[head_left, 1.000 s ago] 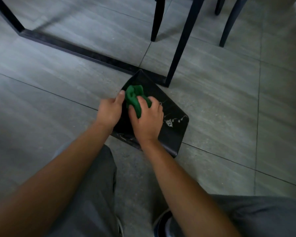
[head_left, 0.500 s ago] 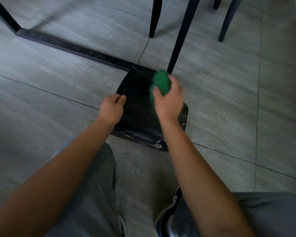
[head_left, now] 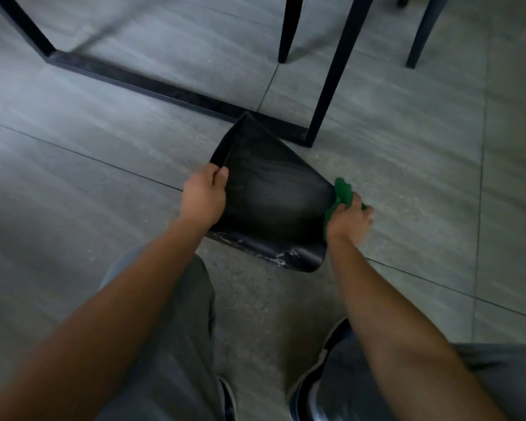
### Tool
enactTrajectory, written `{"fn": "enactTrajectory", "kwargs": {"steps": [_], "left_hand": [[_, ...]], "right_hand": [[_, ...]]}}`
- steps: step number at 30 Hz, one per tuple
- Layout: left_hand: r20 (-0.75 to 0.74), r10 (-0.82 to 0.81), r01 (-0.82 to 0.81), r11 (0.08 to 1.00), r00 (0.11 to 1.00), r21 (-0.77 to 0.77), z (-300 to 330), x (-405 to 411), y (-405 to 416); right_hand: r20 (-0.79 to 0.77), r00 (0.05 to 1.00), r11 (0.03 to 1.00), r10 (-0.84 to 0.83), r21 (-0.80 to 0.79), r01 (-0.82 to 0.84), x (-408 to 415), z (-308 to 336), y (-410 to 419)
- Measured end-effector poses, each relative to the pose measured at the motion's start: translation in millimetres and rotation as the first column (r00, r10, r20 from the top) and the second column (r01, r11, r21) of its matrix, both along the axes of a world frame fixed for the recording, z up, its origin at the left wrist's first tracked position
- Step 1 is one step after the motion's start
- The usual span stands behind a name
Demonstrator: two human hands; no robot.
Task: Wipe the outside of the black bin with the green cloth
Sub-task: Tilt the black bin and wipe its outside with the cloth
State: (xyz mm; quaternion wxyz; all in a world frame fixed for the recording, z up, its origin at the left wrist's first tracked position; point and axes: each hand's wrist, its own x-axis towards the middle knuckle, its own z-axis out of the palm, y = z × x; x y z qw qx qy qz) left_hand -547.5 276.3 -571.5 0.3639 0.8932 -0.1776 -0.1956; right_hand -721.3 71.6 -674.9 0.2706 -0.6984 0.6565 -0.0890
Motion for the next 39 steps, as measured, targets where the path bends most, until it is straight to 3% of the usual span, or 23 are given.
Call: {"fn": "enactTrajectory", "kwargs": {"steps": [3, 7, 9, 11, 13, 16, 19, 21, 25, 27, 30, 32, 34, 36, 39], "left_hand": [[-0.112, 0.016, -0.016, 1.0, 0.994, -0.003, -0.7, 9.1, 2.4], [-0.247, 0.059, -0.067, 0.998, 0.967, -0.022, -5.9, 10.4, -1.4], [-0.255, 0.072, -0.088, 0.995, 0.964, -0.051, -8.4, 9.2, -4.7], [-0.24, 0.095, -0.115, 0.991, 0.966, -0.071, -9.1, 10.4, -5.1], [-0.218, 0.116, -0.135, 0.988, 0.969, -0.072, -9.9, 13.7, -4.5], [-0.199, 0.088, -0.106, 0.991, 0.976, -0.082, -7.3, 12.0, -8.1], [-0.189, 0.011, -0.027, 0.996, 0.982, -0.085, -4.4, 8.1, -10.2], [-0.261, -0.024, -0.008, 0.992, 0.965, -0.124, -4.8, 6.3, -8.0], [-0.35, 0.018, -0.102, 0.969, 0.936, -0.223, -4.8, 4.3, -10.0], [-0.383, 0.02, -0.128, 0.958, 0.924, -0.257, -1.7, 2.5, -15.4], [-0.379, -0.032, -0.073, 0.963, 0.925, -0.259, 4.1, -2.5, -20.5], [-0.362, -0.061, -0.041, 0.963, 0.93, -0.267, 7.7, -5.1, -20.5], [-0.363, -0.089, -0.013, 0.963, 0.927, -0.27, 9.5, -3.7, -17.9], [-0.383, -0.107, -0.007, 0.959, 0.918, -0.284, 8.0, -1.3, -16.5], [-0.336, -0.101, -0.006, 0.953, 0.936, -0.302, 3.7, -2.8, -20.7]], "right_hand": [[0.023, 0.999, 0.998, -0.022, 0.059, 0.021, -11.5, 5.5, -9.3], [0.208, 0.973, 0.991, 0.098, -0.111, -0.076, 24.7, 40.3, -2.1], [0.171, 0.941, 0.952, 0.292, -0.143, -0.269, 46.1, 62.0, 8.1], [0.09, 0.842, 0.843, 0.532, -0.146, -0.517, 63.4, 76.3, 21.4], [0.122, 0.774, 0.779, 0.621, -0.203, -0.593, 70.9, 81.8, 32.2], [0.283, 0.831, 0.867, 0.48, -0.297, -0.4, 70.1, 71.4, 32.8], [0.316, 0.903, 0.955, 0.29, -0.043, -0.292, 58.2, 41.3, 27.1], [0.317, 0.89, 0.939, 0.327, 0.0, -0.345, 55.0, 32.2, 35.6], [0.274, 0.759, 0.805, 0.591, -0.26, -0.533, 76.3, 49.3, 67.1], [0.296, 0.735, 0.789, 0.61, -0.315, -0.528, 80.7, 49.6, 67.0], [0.199, 0.893, 0.893, 0.404, -0.297, -0.338, 60.1, 25.9, 32.5], [0.161, 0.975, 0.982, 0.151, -0.139, -0.129, 32.5, 7.2, 4.6], [0.157, 0.988, 1.0, 0.006, 0.01, -0.007, 15.3, -1.8, -4.8], [0.173, 0.984, 0.999, 0.03, 0.01, -0.032, 21.8, 5.4, 6.7], [0.296, 0.928, 0.97, 0.224, -0.156, -0.185, 56.1, 35.9, 40.1]]}}
